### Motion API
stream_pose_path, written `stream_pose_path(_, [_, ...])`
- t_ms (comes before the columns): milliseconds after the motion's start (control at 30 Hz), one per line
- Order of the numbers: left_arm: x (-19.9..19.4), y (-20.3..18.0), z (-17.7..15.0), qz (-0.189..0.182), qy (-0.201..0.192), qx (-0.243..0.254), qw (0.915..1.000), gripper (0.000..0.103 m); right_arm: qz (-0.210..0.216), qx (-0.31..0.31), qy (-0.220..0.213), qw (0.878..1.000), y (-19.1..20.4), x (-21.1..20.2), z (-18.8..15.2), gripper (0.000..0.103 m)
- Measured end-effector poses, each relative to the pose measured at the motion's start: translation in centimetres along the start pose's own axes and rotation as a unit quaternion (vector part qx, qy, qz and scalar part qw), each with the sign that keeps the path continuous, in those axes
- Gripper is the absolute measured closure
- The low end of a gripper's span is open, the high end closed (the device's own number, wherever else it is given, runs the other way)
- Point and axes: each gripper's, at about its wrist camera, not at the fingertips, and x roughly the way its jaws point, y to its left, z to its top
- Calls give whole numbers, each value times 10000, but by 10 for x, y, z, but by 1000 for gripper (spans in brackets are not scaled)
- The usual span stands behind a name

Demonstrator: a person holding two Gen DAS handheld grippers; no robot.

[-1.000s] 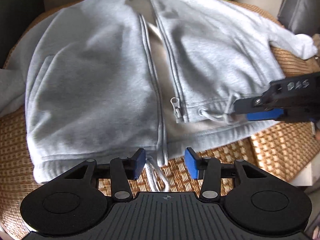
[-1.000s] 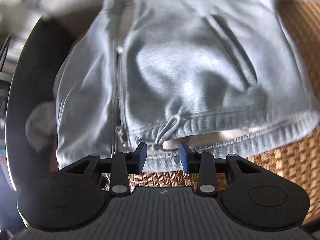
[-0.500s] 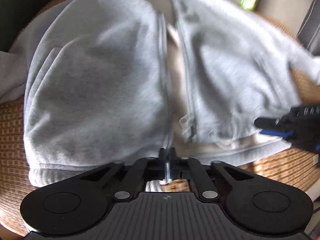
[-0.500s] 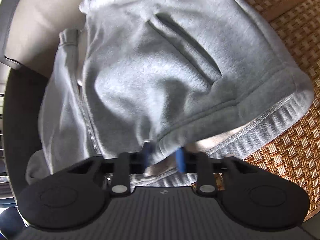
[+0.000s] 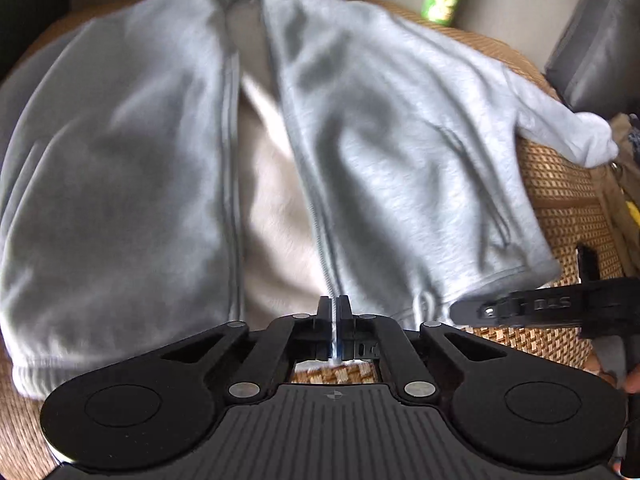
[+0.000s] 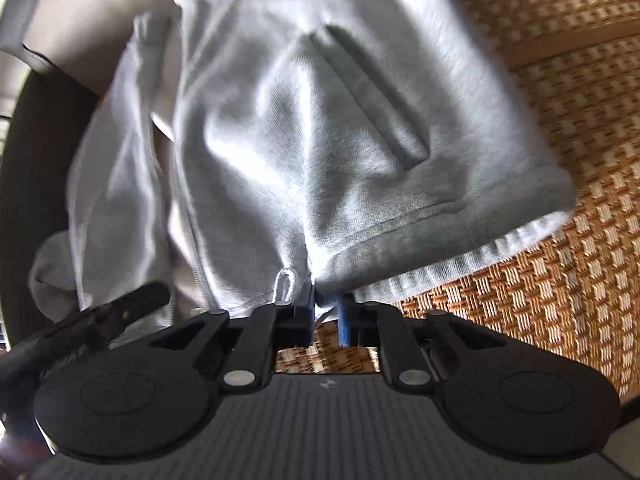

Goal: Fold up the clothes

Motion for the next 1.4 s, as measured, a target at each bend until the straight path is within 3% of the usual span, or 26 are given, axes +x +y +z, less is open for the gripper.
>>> stream_pose_path(133, [0,4,0,0,26,-94,10000,72,134,-110,-162,9997,-1,-24,-4,61])
stream_pose_path(200, [2,-5,1,3,-18,48,10000,48,-20,-53,-406,9992,-7,-46,-10,59])
stream_pose_path(267, [6,-15,1,96,-67,188,9998,40,-341,79,-874,9956,-18,-69,-14,59])
stream_pose_path(333, [13,-23,2,227,-62,307,9993,40,-775,176,-1320,9881,-27,-84,-12,58])
stream_pose_path(433, [5,-18,4,374,-222,182,9989,41,-953,123,-1451,9848,-41,-83,0,52])
stream_pose_path(567, [-37,29,-6,769,-686,-669,9924,41,-1081,39,-1505,9827,-59,-78,17,52])
stream_pose_path(800, [-110,137,-39,1605,-1152,-1711,9652,26,-1022,-168,-1294,9862,-65,-71,22,48])
stream_pose_path(833, [-115,154,-45,1529,-1126,-1950,9622,23,-1032,-210,-1269,9863,-63,-69,22,48])
stream_pose_path(967, [-92,208,-50,623,-846,-2722,9565,22,-1030,-388,-1219,9864,-55,-62,30,47])
stream_pose_path(1100, [-57,232,-49,-117,-747,-3302,9409,22,-977,-550,-1131,9872,-48,-54,38,41])
stream_pose_path(1167, [-45,231,-43,-299,-706,-3306,9407,21,-1008,-590,-1097,9871,-46,-50,41,40])
stream_pose_path(1233, [-34,228,-36,-274,-604,-3243,9436,25,-1045,-562,-1075,9871,-47,-47,43,38])
stream_pose_path(1267, [-33,226,-35,-241,-565,-3208,9451,58,-1044,-501,-992,9883,-48,-42,45,37])
stream_pose_path(1300, [-32,223,-33,-209,-527,-3173,9466,75,-1038,-432,-874,9898,-49,-37,46,37])
stream_pose_path(1333, [-38,218,-33,-168,-591,-3107,9485,78,-1050,-406,-746,9908,-50,-32,47,39])
stream_pose_path(1400, [-60,200,-34,208,-746,-2709,9595,85,-1239,-642,-482,9890,-44,-28,50,87])
